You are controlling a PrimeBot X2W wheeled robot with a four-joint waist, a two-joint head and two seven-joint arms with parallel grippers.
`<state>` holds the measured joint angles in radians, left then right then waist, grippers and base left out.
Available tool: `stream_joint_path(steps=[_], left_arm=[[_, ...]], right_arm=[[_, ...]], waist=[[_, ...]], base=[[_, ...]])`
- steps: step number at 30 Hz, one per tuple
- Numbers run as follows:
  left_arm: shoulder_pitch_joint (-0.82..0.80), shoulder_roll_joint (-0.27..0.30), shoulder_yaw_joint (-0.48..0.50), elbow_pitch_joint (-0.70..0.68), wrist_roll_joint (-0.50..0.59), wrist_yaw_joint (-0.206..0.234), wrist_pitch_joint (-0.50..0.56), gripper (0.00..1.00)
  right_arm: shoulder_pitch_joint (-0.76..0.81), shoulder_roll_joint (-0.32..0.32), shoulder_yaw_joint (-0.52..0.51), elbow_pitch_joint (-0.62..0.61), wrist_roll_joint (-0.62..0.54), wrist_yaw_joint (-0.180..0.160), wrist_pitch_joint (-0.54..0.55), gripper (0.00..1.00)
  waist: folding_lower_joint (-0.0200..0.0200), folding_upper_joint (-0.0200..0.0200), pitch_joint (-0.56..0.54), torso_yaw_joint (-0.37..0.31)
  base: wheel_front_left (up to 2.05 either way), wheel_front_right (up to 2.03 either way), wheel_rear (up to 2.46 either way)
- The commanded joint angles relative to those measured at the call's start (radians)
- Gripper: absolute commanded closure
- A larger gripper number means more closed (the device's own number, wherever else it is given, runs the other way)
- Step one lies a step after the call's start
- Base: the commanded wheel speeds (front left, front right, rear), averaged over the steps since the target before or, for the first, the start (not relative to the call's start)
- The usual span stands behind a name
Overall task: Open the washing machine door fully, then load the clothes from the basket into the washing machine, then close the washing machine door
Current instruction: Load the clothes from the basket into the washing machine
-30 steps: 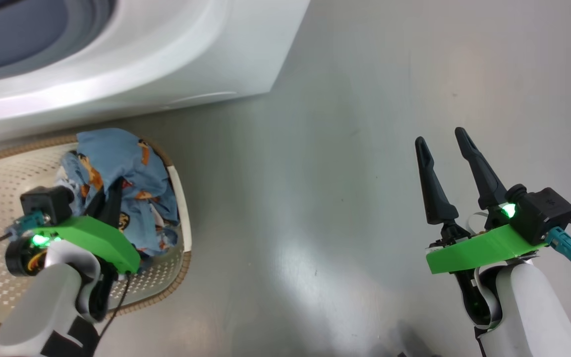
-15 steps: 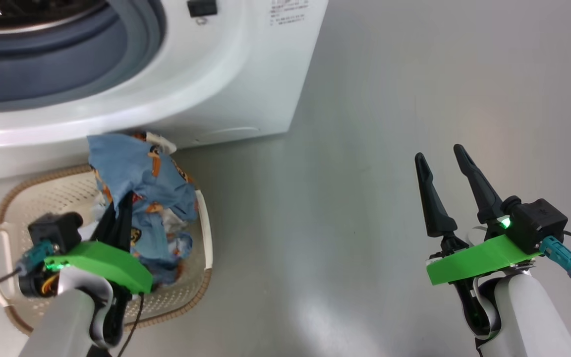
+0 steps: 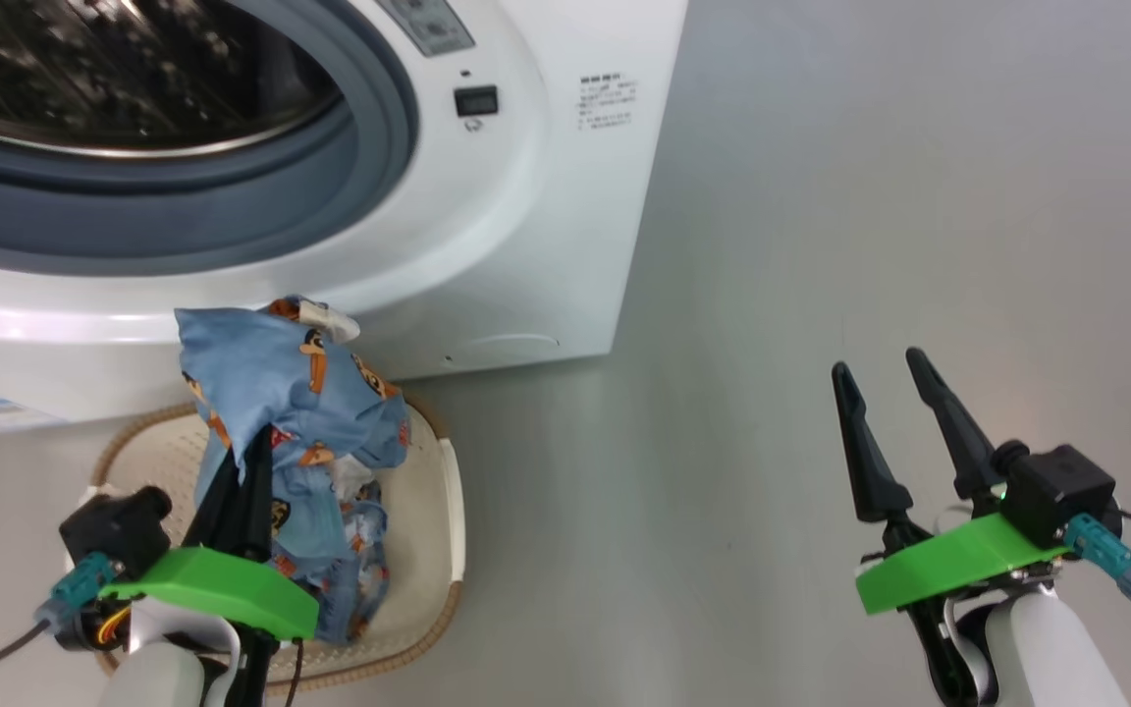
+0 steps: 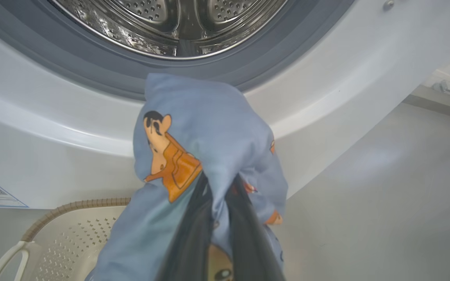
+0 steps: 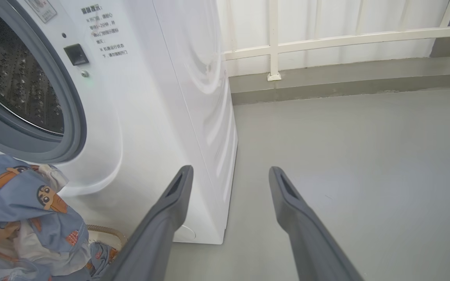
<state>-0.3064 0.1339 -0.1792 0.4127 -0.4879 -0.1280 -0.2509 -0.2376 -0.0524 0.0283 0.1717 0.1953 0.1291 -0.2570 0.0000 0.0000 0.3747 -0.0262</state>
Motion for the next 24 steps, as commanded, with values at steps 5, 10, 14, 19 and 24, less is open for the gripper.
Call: stream_joint_path(steps=[5,10,14,19,24], left_arm=[[0.047,0.004,0.070,-0.092,0.041,-0.003,-0.011,1.00],[0.093,-0.011,0.109,-0.167,0.083,-0.003,-0.011,1.00],[0.132,-0.019,0.130,-0.205,0.107,-0.003,-0.011,1.00],[0.180,-0.025,0.147,-0.254,0.149,-0.003,-0.011,1.00],[0.219,-0.029,0.161,-0.287,0.171,-0.003,-0.011,1.00]], right_arm=[[0.041,0.002,0.025,-0.011,0.000,0.002,-0.005,0.00],[0.067,0.002,0.021,0.002,-0.004,0.002,-0.005,0.00],[0.086,0.002,0.020,0.008,-0.008,0.002,-0.005,0.00],[0.108,0.002,0.012,0.009,-0.012,0.002,-0.005,0.00],[0.125,0.002,0.006,0.010,-0.017,0.002,-0.005,0.00]], waist=[[0.0000,0.0000,-0.096,0.041],[0.0000,0.0000,-0.156,0.057],[0.0000,0.0000,-0.197,0.059],[0.0000,0.0000,-0.247,0.058],[0.0000,0.0000,-0.294,0.051]], base=[[0.00,0.00,0.00],[0.00,0.00,0.00],[0.00,0.00,0.00],[0.00,0.00,0.00],[0.00,0.00,0.00]])
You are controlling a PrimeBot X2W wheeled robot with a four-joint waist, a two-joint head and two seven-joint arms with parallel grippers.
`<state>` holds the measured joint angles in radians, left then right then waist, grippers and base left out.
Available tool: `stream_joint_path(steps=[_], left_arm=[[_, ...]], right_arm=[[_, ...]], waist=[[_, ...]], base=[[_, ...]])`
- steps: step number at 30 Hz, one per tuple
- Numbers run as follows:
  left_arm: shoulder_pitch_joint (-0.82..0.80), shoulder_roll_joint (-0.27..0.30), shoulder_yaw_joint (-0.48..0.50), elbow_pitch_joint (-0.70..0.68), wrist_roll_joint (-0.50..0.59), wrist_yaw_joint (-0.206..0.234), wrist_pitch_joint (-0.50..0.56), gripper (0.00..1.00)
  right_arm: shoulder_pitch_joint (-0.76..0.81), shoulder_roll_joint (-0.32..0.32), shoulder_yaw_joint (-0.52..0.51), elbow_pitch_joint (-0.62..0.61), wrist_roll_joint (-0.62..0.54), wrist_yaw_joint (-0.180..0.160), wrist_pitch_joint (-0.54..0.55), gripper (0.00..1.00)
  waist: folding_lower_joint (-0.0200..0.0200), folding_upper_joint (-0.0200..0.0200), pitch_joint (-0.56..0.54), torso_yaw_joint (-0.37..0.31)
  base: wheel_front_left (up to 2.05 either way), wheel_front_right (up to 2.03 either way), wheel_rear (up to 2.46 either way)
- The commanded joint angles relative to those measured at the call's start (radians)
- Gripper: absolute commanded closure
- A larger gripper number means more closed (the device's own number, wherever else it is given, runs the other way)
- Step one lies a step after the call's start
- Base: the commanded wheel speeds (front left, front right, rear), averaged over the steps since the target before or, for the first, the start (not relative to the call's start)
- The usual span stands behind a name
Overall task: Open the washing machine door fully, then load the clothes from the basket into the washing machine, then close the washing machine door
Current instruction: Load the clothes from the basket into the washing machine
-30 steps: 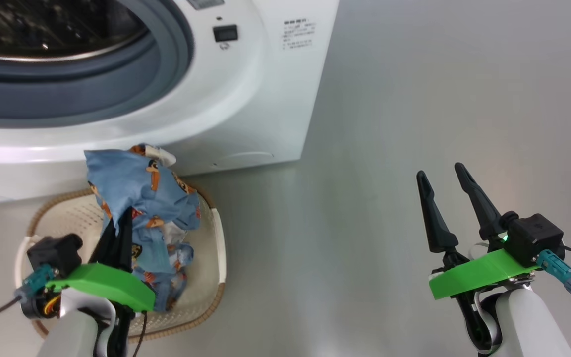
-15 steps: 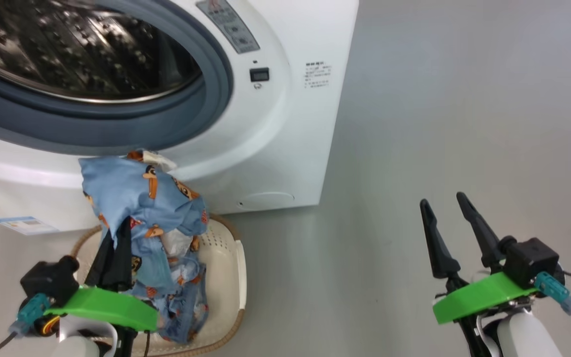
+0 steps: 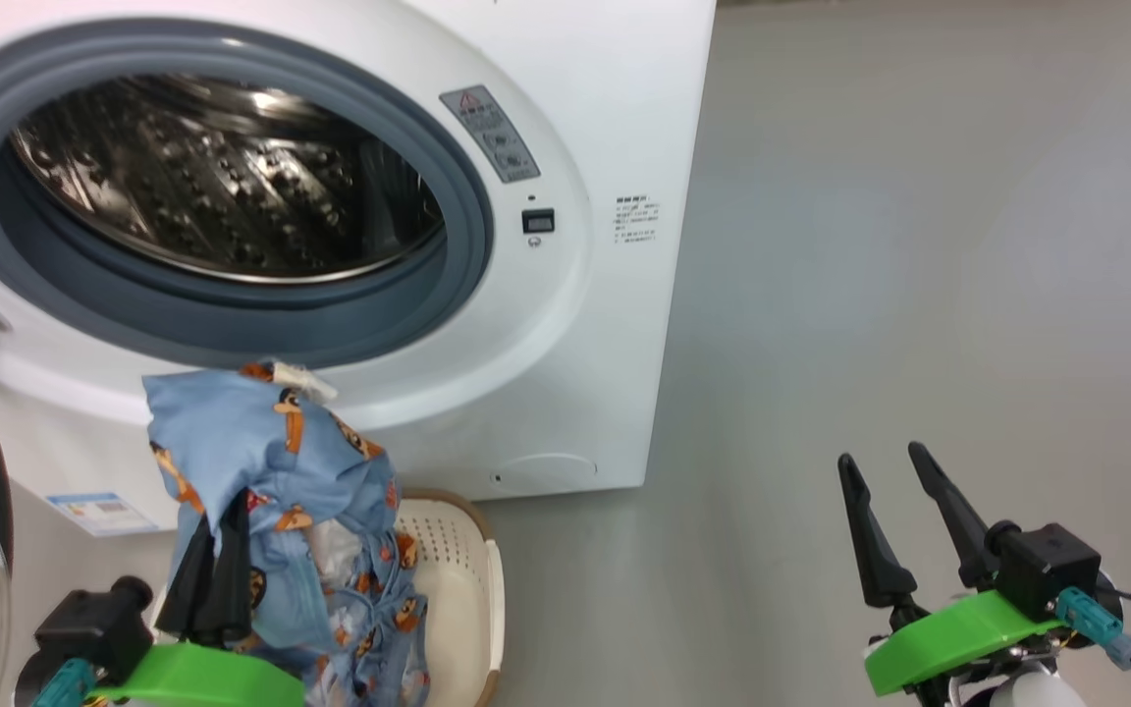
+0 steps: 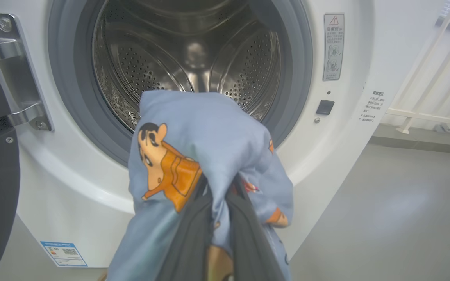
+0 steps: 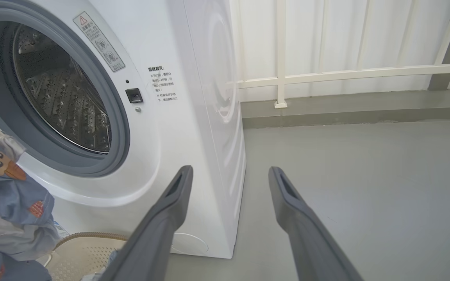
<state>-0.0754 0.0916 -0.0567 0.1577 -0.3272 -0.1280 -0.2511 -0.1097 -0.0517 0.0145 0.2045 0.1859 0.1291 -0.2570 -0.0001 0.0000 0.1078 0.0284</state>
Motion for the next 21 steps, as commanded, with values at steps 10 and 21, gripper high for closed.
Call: stream_joint_path(steps=[10,21], left_arm=[[0.059,-0.006,0.086,-0.093,0.057,-0.003,-0.011,1.00],[0.072,-0.020,0.090,-0.098,0.061,-0.003,-0.011,1.00]], right_arm=[[0.015,-0.004,0.024,-0.021,-0.016,0.002,-0.005,0.00],[0.028,-0.004,0.017,-0.029,-0.023,0.002,-0.005,0.00]], waist=[[0.0001,0.0000,-0.079,-0.019],[0.0001,0.0000,-0.078,-0.019]], base=[[0.00,0.00,0.00],[0.00,0.00,0.00]])
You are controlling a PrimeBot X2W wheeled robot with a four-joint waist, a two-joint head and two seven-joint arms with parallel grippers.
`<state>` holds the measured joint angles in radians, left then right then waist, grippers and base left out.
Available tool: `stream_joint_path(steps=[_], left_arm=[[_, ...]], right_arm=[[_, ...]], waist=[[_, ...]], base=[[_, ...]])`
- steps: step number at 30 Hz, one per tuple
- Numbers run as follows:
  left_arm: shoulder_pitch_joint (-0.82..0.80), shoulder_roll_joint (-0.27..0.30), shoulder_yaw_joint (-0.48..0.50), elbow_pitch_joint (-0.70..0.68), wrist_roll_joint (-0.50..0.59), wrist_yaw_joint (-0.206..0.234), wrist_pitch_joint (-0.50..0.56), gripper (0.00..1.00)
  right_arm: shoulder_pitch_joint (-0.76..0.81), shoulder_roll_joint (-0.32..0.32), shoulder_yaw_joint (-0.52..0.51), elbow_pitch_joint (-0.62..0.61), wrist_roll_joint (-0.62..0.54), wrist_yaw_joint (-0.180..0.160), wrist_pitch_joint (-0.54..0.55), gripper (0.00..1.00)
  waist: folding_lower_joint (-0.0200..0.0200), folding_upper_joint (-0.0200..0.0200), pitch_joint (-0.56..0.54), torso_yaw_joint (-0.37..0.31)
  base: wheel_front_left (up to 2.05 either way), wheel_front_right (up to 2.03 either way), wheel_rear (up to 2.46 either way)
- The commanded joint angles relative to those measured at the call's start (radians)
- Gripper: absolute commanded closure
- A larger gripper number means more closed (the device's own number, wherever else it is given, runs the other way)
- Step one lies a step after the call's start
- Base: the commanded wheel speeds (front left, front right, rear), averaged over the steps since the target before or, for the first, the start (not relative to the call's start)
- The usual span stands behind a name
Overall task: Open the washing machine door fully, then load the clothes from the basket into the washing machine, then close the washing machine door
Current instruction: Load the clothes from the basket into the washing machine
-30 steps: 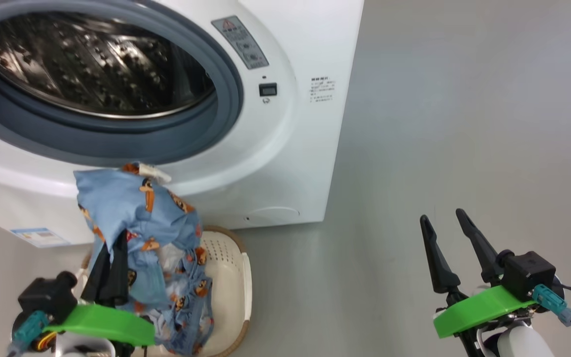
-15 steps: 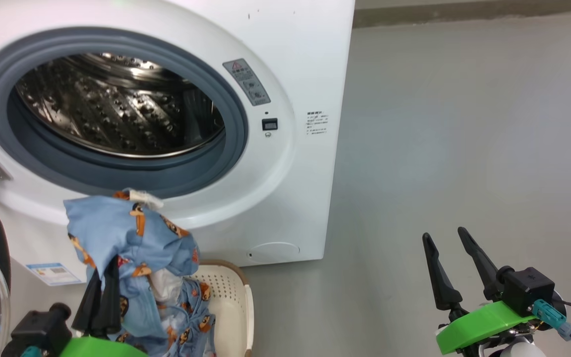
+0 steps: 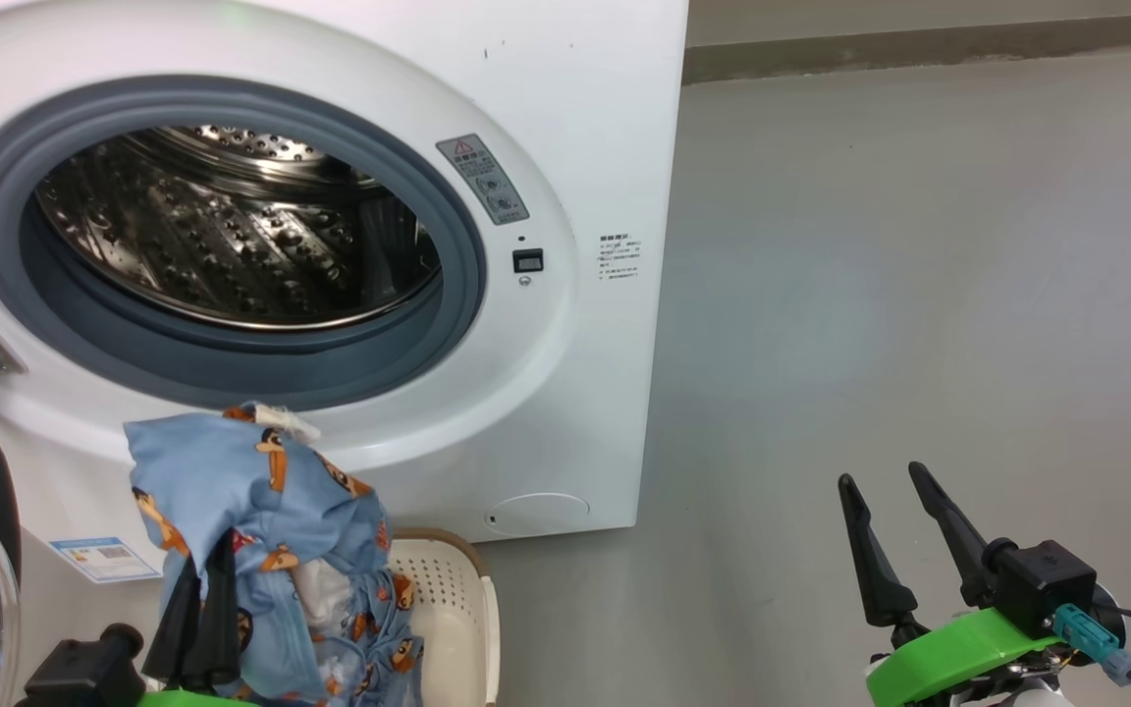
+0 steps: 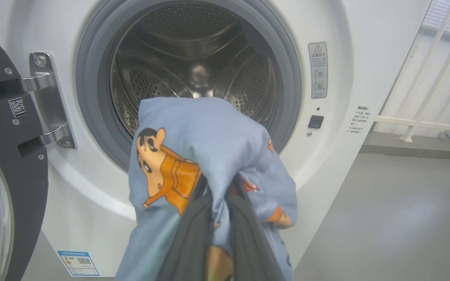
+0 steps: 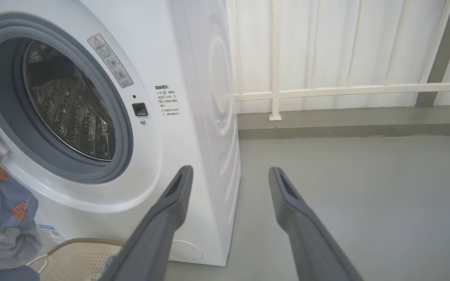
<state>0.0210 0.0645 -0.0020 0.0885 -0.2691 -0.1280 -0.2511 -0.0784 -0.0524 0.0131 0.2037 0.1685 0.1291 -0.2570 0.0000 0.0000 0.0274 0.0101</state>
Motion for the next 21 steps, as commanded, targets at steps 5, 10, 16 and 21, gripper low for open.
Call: stream_joint_path(steps=[5,10,16,21], left_arm=[[-0.033,0.004,0.039,-0.026,0.002,-0.003,-0.011,1.00],[-0.063,-0.001,0.048,-0.014,-0.004,-0.003,-0.011,1.00],[-0.147,-0.003,0.054,0.012,-0.013,-0.003,-0.011,1.00],[-0.242,0.018,0.056,0.037,-0.021,-0.003,-0.011,1.00]], right_arm=[[-0.006,-0.002,0.021,-0.032,-0.004,0.002,-0.005,0.00],[-0.019,-0.001,0.023,-0.036,-0.002,0.002,-0.005,0.00],[-0.041,0.000,0.035,-0.043,-0.008,0.002,-0.005,0.00],[-0.069,0.001,0.052,-0.051,-0.010,0.002,-0.005,0.00]], waist=[[0.0000,0.0000,0.019,-0.005],[0.0000,0.0000,0.058,-0.014],[0.0000,0.0000,0.129,-0.030],[0.0000,0.0000,0.200,-0.050]], base=[[0.00,0.00,0.00],[0.00,0.00,0.00],[0.00,0.00,0.00],[0.00,0.00,0.00]])
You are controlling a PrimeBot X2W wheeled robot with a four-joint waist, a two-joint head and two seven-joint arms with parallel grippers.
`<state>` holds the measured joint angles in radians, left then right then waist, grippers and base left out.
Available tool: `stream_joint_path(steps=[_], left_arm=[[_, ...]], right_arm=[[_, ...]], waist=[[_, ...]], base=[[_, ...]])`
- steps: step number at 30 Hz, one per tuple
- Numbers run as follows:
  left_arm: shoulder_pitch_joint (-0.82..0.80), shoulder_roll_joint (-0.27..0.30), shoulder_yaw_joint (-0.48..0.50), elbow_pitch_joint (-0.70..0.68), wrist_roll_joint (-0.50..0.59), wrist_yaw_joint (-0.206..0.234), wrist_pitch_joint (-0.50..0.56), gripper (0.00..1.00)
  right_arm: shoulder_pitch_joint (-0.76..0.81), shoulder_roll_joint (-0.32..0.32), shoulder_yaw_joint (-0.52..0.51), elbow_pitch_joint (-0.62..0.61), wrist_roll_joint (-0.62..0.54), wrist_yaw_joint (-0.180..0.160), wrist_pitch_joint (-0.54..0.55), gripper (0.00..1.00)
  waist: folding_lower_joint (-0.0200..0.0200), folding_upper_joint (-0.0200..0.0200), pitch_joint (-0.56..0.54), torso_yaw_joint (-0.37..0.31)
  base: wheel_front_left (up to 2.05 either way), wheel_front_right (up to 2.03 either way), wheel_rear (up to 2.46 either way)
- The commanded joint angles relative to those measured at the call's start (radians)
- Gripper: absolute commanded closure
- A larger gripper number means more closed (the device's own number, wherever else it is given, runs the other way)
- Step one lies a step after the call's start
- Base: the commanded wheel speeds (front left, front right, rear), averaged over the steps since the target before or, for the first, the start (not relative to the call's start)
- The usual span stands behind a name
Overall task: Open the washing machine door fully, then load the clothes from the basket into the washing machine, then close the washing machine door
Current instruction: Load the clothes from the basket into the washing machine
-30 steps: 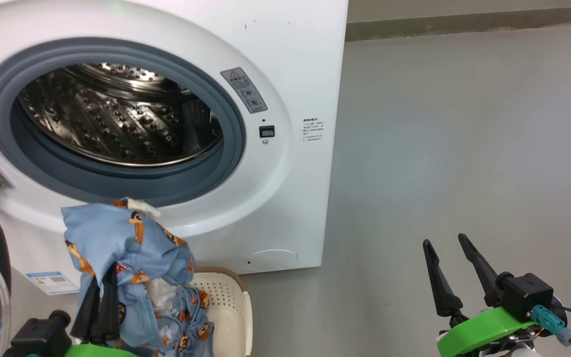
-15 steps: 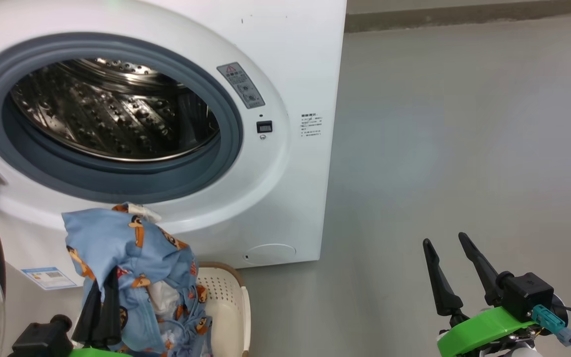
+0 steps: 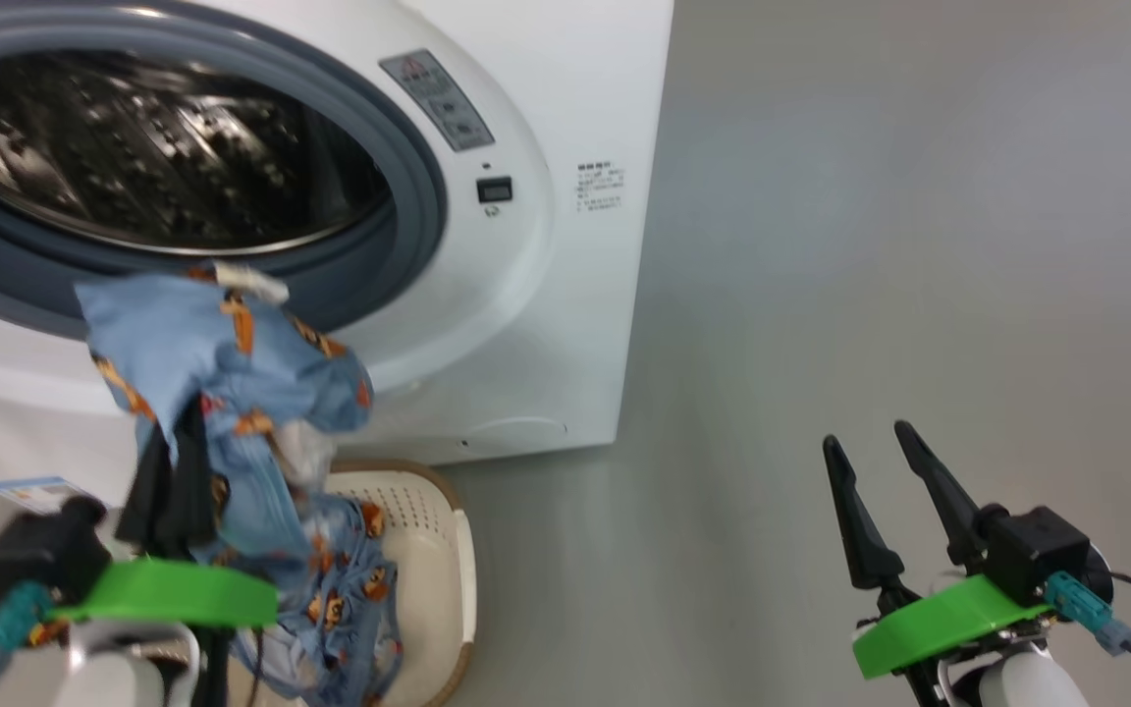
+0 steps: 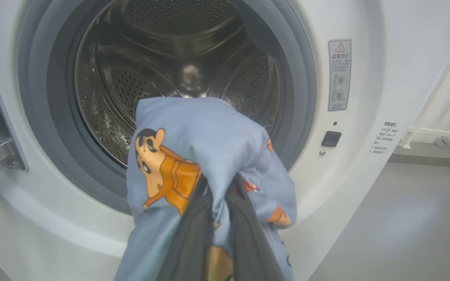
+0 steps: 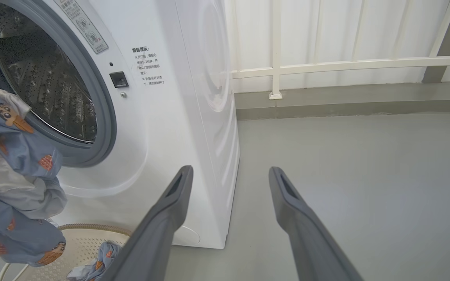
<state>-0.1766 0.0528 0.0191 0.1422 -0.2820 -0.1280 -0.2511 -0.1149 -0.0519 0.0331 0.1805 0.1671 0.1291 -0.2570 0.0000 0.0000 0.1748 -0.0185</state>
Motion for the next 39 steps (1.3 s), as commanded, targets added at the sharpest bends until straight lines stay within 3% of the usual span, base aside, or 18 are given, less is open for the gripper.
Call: stream_joint_path(steps=[1,21,28,33,39], left_arm=[[-0.065,0.037,0.034,-0.011,-0.009,-0.003,-0.011,1.00],[-0.518,0.216,0.047,0.196,-0.070,-0.003,-0.011,1.00],[-0.695,0.285,-0.019,0.364,-0.141,-0.003,0.004,1.00],[-0.883,0.337,-0.122,0.513,-0.216,-0.003,0.093,1.00],[-1.014,0.350,-0.195,0.634,-0.273,-0.003,0.201,1.00]], right_arm=[[-0.038,0.001,0.034,-0.029,-0.009,0.002,-0.005,0.00],[-0.133,0.002,0.067,-0.066,0.019,0.002,-0.005,0.00],[-0.158,0.002,0.080,-0.065,0.023,0.002,-0.005,0.00],[-0.178,0.002,0.105,-0.057,0.034,0.002,-0.005,0.00],[-0.183,0.002,0.117,-0.052,0.046,0.002,-0.005,0.00]], waist=[[0.0000,0.0000,0.068,-0.026],[0.0000,0.0000,0.350,-0.083],[0.0000,0.0000,0.418,-0.089],[0.0000,0.0000,0.462,-0.098],[0.0000,0.0000,0.496,-0.108]], base=[[0.00,0.00,0.00],[0.00,0.00,0.00],[0.00,0.00,0.00],[0.00,0.00,0.00],[0.00,0.00,0.00]])
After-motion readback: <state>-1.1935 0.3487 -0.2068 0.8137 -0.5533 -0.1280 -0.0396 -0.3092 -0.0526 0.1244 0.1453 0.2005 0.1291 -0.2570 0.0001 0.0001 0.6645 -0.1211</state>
